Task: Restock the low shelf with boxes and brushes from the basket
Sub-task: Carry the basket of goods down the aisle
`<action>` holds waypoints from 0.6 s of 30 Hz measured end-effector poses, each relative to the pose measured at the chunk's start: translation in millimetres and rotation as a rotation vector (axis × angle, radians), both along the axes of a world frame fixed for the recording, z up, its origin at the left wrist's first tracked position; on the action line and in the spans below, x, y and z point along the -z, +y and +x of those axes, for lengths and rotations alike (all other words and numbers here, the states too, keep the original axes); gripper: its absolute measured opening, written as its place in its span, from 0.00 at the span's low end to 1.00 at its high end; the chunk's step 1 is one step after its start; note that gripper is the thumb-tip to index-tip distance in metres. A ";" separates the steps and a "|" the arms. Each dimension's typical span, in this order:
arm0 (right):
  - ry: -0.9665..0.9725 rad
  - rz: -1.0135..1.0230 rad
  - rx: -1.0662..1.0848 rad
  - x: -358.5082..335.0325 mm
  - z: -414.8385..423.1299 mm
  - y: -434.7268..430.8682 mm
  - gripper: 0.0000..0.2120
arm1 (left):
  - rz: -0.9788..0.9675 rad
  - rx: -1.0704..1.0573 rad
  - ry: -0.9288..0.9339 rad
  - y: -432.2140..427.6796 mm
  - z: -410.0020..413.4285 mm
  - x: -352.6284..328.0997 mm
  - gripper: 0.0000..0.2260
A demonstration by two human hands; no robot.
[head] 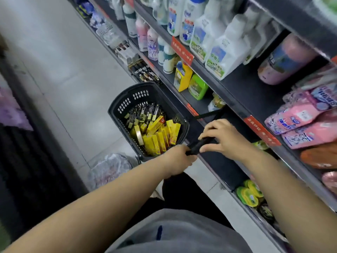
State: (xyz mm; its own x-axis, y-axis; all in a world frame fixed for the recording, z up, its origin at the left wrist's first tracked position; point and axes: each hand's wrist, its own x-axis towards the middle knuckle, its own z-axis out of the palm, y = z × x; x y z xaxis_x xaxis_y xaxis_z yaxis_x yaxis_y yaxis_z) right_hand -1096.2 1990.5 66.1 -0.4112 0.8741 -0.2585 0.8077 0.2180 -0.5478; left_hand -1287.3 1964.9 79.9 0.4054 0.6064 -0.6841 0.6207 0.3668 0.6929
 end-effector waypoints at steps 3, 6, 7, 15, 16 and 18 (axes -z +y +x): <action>0.151 -0.010 0.137 -5.2 -14.3 19.3 0.21 | -0.018 0.037 0.017 32.5 -12.6 -4.3 0.07; 0.240 -0.022 0.147 -5.7 -32.7 57.3 0.20 | -0.038 0.019 0.033 66.3 -31.2 -11.6 0.08; 0.255 -0.032 0.143 -6.7 -40.0 70.7 0.19 | -0.034 0.014 0.049 76.3 -38.8 -13.3 0.08; 0.308 -0.048 0.154 -4.7 -102.0 147.3 0.31 | -0.148 -0.327 -0.150 140.7 -98.8 -16.3 0.07; 0.320 -0.039 0.189 -2.3 -111.5 153.7 0.33 | -0.163 -0.350 -0.189 150.6 -107.2 -16.4 0.10; 0.370 -0.034 0.311 2.5 -131.4 165.9 0.39 | -0.138 -0.335 -0.209 172.9 -122.9 -15.2 0.11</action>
